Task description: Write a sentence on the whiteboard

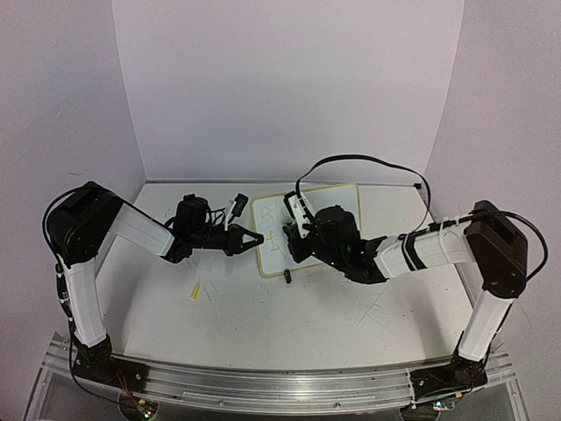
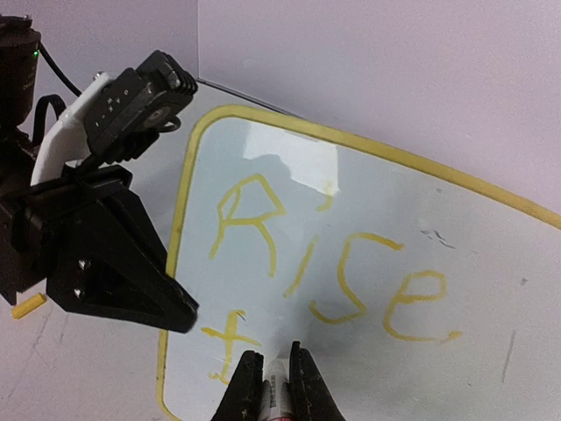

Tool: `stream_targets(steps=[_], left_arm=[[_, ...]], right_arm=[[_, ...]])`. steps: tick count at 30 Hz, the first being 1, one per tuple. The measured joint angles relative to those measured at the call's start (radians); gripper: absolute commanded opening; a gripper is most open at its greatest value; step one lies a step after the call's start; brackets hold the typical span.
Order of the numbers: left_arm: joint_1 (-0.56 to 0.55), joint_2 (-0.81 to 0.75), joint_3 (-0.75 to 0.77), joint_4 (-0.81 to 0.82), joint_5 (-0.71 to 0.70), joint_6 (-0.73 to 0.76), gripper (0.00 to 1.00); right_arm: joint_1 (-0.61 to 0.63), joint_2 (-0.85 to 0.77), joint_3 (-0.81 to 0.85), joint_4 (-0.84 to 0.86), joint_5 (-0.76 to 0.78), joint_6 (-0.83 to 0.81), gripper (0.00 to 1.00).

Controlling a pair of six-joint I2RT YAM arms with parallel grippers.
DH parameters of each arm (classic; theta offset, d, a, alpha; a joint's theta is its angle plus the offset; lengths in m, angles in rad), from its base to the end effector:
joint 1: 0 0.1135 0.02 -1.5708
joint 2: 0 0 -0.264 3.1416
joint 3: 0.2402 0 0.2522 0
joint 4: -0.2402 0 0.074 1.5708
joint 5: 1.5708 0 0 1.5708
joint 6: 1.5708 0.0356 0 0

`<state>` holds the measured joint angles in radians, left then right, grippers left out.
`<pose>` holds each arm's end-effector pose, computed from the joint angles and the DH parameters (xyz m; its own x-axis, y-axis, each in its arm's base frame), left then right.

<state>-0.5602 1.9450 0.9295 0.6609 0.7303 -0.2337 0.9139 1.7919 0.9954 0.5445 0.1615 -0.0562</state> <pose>0.3185 -0.2278 0.1478 -0.5005 0.1103 -0.8587 0.8325 0.3333 -0.4425 0.2474 0.3115 0.2107 -0.1135 -0.2379 -0.9646 -0.6940 0.7138 -0.0944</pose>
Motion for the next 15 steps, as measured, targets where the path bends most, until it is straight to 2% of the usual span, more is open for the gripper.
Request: stream_targets(steps=[6,15], left_arm=[[0.0,-0.001,0.0,-0.003,0.0,0.001,0.0],[0.0,-0.001,0.002,-0.007,0.0,0.002,0.0]], right_arm=[[-0.018,-0.085,-0.032,0.016,-0.123,0.0,0.0],[-0.034,0.029,0.03,0.004,-0.147,-0.013,0.0]])
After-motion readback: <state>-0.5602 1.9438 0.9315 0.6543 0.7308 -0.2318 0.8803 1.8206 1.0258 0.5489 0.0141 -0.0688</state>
